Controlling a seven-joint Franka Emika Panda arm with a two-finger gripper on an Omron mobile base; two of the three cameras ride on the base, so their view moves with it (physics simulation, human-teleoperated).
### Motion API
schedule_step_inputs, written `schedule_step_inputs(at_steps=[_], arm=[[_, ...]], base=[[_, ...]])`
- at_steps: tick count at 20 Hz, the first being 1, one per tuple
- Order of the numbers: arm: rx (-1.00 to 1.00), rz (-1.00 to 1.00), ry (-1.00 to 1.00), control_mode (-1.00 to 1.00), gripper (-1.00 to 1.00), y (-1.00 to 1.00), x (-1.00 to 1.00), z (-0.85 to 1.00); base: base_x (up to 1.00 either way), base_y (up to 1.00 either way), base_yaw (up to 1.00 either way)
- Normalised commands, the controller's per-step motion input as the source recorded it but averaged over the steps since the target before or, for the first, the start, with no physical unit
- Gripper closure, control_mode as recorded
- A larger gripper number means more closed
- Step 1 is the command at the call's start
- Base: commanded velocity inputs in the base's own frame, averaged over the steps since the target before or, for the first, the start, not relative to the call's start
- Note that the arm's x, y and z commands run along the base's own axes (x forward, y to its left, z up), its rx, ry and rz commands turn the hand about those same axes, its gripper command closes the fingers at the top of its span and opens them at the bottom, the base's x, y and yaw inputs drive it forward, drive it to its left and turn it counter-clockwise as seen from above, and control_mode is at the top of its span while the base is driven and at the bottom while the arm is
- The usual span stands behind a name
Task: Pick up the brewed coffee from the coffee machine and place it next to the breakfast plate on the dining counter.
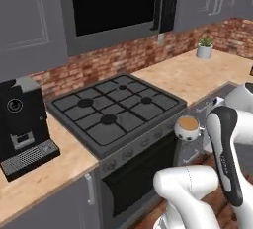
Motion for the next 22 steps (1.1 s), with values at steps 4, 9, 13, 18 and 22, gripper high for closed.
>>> schedule_step_inputs(at_steps=[4, 9, 13, 18, 22], arm=[[0.0, 0.0, 0.0, 1.0, 1.0, 0.0, 0.0, 0.0], [0.0, 0.0, 0.0, 1.0, 1.0, 0.0, 0.0, 0.0], [0.0, 0.0, 0.0, 1.0, 1.0, 0.0, 0.0, 0.0], [0.0, 0.0, 0.0, 1.0, 1.0, 0.0, 0.0, 0.0], [0.0, 0.0, 0.0, 1.0, 1.0, 0.0, 0.0, 0.0]], base=[[0.0, -0.52, -0.85], [-0.08, -0.41, -0.86], [-0.53, -0.19, -0.79], [-0.45, -0.13, -0.82], [-0.11, -0.15, -0.87]])
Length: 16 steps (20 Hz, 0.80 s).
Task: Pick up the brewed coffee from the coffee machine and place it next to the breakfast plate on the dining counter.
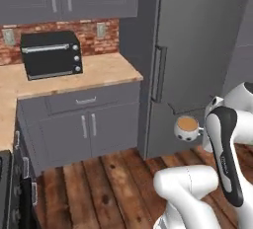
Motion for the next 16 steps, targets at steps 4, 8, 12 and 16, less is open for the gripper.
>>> schedule_step_inputs(at_steps=[4, 8, 12, 16], arm=[[0.0, 0.0, 0.0, 1.0, 1.0, 0.0, 0.0, 0.0], [0.0, 0.0, 0.0, 1.0, 1.0, 0.0, 0.0, 0.0], [0.0, 0.0, 0.0, 1.0, 1.0, 0.0, 0.0, 0.0], [0.0, 0.0, 0.0, 1.0, 1.0, 0.0, 0.0, 0.0]], base=[[0.0, -0.23, -0.89], [0.0, -0.25, -0.88], [0.0, -0.31, -0.86], [0.0, -0.4, -0.82]])
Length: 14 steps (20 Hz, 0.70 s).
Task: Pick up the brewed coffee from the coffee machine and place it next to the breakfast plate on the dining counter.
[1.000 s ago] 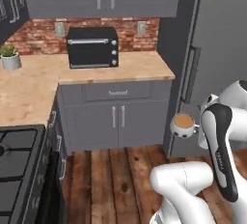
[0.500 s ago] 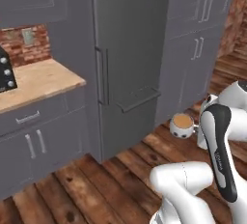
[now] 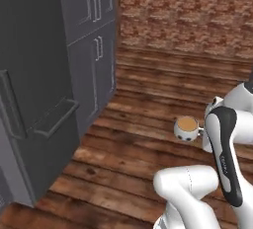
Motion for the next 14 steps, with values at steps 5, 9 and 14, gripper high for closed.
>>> schedule_step_inputs(at_steps=[5, 9, 14], arm=[[0.0, 0.0, 0.0, 1.0, 1.0, 0.0, 0.0, 0.0], [0.0, 0.0, 0.0, 1.0, 1.0, 0.0, 0.0, 0.0], [0.0, 0.0, 0.0, 1.0, 1.0, 0.0, 0.0, 0.0]], base=[[0.04, -0.4, -0.79], [0.24, -0.26, -0.73], [0.71, -0.01, -0.6]])
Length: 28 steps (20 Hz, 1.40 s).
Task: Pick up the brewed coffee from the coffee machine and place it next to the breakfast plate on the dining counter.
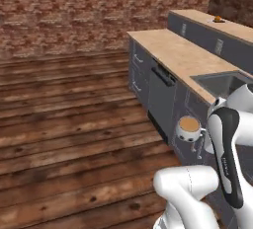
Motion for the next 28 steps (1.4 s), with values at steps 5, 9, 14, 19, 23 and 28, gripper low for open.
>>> schedule_step_inputs(at_steps=[5, 9, 14, 19, 23, 28], arm=[[0.0, 0.0, 0.0, 1.0, 1.0, 0.0, 0.0, 0.0], [0.0, 0.0, 0.0, 1.0, 1.0, 0.0, 0.0, 0.0], [0.0, 0.0, 0.0, 1.0, 1.0, 0.0, 0.0, 0.0], [0.0, 0.0, 0.0, 1.0, 1.0, 0.0, 0.0, 0.0], [0.0, 0.0, 0.0, 1.0, 1.0, 0.0, 0.0, 0.0], [0.0, 0.0, 0.0, 1.0, 1.0, 0.0, 0.0, 0.0]], base=[[0.97, 0.18, -0.51], [1.0, 0.33, -0.47], [1.0, 0.54, -0.44], [1.0, 0.86, -0.37], [0.9, 1.0, -0.3], [0.71, 1.0, -0.2]])
